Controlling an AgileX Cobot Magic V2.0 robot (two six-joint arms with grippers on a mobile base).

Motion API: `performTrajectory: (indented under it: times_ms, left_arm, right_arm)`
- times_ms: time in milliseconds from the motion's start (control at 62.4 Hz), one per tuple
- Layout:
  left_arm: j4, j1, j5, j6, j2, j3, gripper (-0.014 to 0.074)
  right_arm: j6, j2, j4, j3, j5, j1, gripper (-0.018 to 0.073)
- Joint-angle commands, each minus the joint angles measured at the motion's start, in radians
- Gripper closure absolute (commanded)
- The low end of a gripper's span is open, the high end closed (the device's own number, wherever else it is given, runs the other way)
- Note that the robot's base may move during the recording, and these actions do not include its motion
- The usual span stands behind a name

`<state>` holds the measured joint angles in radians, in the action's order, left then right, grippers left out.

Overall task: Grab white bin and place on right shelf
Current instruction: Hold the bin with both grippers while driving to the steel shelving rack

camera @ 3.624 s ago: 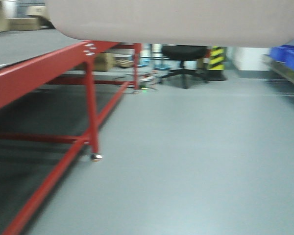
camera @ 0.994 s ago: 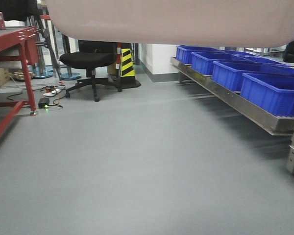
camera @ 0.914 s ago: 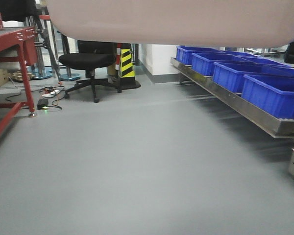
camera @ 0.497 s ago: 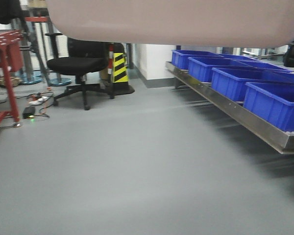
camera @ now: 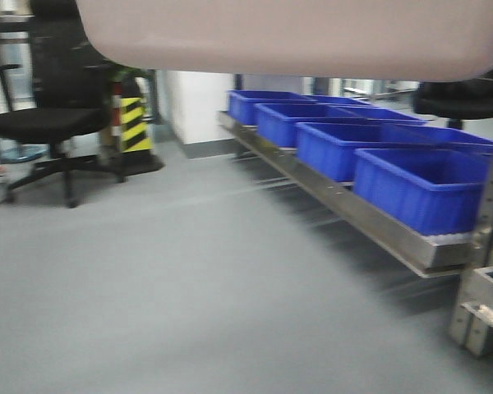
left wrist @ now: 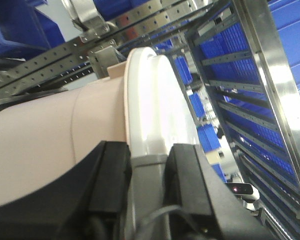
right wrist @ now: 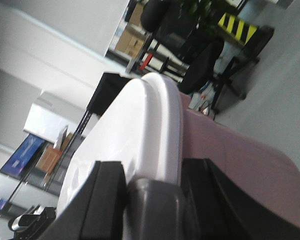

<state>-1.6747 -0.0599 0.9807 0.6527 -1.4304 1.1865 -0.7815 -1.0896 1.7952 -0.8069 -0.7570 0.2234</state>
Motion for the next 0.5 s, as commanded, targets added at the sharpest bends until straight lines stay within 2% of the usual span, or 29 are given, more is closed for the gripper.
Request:
performTrajectory:
  times_ms: [0, 481]
  left_arm:
    - [-0.043, -0.058, 0.345, 0.01, 0.046, 0.036, 0.0637]
    - [-0.043, -0.058, 0.345, 0.01, 0.046, 0.036, 0.0637]
  right_arm:
    - [-0.006, 0.033, 0.088, -0.044, -0.244, -0.036, 0.0494]
    - [-0.006, 0.033, 0.088, -0.044, -0.243, -0.036, 0.0494]
